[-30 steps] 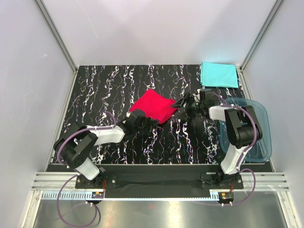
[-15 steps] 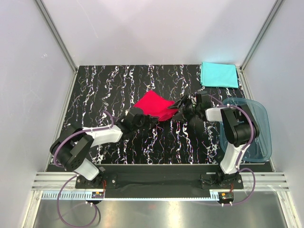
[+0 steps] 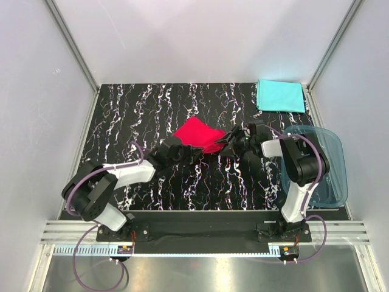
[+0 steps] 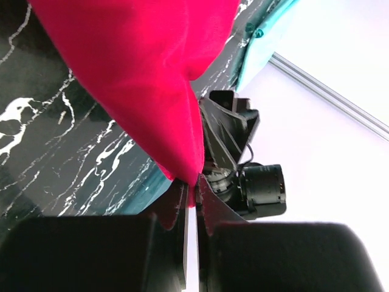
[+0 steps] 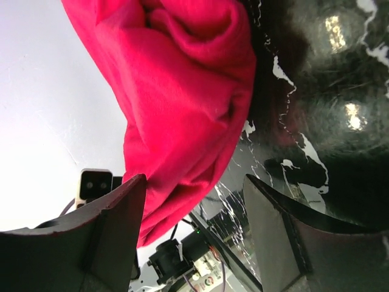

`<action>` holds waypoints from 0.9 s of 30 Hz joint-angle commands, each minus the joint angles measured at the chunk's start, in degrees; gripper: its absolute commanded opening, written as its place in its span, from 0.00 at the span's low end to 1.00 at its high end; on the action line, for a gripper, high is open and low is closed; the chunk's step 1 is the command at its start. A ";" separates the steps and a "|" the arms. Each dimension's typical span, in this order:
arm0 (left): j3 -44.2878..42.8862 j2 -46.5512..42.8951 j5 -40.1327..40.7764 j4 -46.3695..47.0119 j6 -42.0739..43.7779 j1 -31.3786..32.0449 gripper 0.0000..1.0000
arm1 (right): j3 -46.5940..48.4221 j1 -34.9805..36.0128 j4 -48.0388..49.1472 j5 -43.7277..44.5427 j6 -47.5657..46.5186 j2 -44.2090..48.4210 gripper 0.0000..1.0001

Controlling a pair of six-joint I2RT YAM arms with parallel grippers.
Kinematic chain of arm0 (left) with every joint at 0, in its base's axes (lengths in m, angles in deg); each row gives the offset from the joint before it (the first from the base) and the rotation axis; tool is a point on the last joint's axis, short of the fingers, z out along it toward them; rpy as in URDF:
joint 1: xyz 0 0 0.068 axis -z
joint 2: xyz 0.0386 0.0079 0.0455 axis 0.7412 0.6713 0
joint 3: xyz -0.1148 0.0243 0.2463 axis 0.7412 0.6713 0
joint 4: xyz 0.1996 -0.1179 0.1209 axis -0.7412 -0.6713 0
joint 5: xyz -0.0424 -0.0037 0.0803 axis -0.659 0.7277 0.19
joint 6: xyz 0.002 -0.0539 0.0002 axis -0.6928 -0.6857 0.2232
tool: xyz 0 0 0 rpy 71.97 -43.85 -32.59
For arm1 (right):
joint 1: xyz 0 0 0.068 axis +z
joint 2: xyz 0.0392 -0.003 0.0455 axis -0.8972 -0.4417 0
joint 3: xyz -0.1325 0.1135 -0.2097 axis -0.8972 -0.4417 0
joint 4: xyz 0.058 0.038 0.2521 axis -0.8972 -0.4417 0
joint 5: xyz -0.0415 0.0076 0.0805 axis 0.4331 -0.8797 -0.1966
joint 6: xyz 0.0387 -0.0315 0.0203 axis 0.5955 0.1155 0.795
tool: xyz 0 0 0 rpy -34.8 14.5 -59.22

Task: Fold and stack the t-shirts
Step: Neatly place the folded tshirt to the corner

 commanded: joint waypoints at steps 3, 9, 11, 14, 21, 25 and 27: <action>-1.58 -3.77 -1.51 3.22 0.13 -0.64 0.00 | 0.34 2.13 3.86 3.41 2.66 -0.01 0.72; -1.40 -5.52 -1.68 2.69 0.22 -0.72 0.00 | -0.72 2.39 8.43 6.58 5.21 -1.68 0.69; -0.97 -5.88 -1.77 2.69 0.13 -0.81 0.00 | -0.20 2.39 8.00 6.93 5.74 -2.56 0.68; -0.35 -5.97 -1.86 2.95 0.13 -0.81 0.00 | 0.42 2.39 7.47 7.98 6.18 -2.83 0.67; 0.97 -6.84 -2.03 3.66 0.04 -0.81 0.00 | -1.07 2.39 9.32 9.74 8.20 -2.30 0.61; 1.67 -7.20 -2.91 4.09 0.13 -0.81 0.00 | -0.55 2.39 5.37 11.85 6.10 -1.51 0.41; 1.76 -7.28 -4.14 4.27 1.18 -0.81 0.03 | 1.03 2.31 4.05 12.90 3.29 -1.51 0.22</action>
